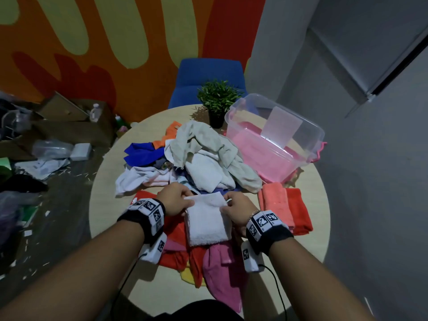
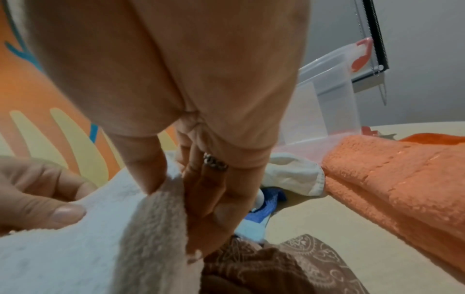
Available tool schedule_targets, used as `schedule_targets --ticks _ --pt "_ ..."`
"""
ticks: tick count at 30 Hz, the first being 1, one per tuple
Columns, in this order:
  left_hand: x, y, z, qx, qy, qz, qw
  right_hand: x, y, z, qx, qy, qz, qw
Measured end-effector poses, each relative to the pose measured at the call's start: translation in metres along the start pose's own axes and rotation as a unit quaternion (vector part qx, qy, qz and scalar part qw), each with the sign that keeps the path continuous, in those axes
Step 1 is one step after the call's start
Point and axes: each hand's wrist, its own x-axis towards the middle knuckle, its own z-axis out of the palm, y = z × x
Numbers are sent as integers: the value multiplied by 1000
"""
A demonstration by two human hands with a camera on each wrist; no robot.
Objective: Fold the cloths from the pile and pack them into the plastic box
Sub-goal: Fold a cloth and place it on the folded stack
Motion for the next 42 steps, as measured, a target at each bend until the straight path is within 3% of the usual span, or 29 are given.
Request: schedule_targets --ticks 6,10,14,17,19,22,24,26,28,29,31,36,42 --pt "13 -4 20 19 60 9 998 4 7 17 -84 29 59 994" --pt "18 -6 34 69 -12 17 997 1 13 35 -128 -19 78 989" --pt "23 -2 39 79 -15 36 996 -7 7 37 -65 16 43 997" --pt "24 16 35 -6 41 81 996 -11 9 24 65 53 25 996" --pt "26 30 36 -64 126 97 985 -14 16 5 114 85 29 989" --pt "24 55 51 -40 226 111 967 -23 36 -42 127 142 58 980" --pt "17 70 71 42 173 127 976 -25 59 -69 116 179 66 975" --pt "8 72 96 150 1 141 979 -28 77 -85 92 168 88 977" --pt "6 62 119 314 -165 161 921 -32 91 -90 71 144 111 981" --pt "7 55 126 377 -204 165 888 -36 95 -91 69 133 113 982" --pt "13 47 129 410 -212 153 874 -44 103 -87 66 110 123 984" --pt "32 37 102 390 -174 123 896 -54 113 -65 81 78 140 984" --pt "39 22 88 369 -151 114 910 -30 95 -50 102 107 125 981"
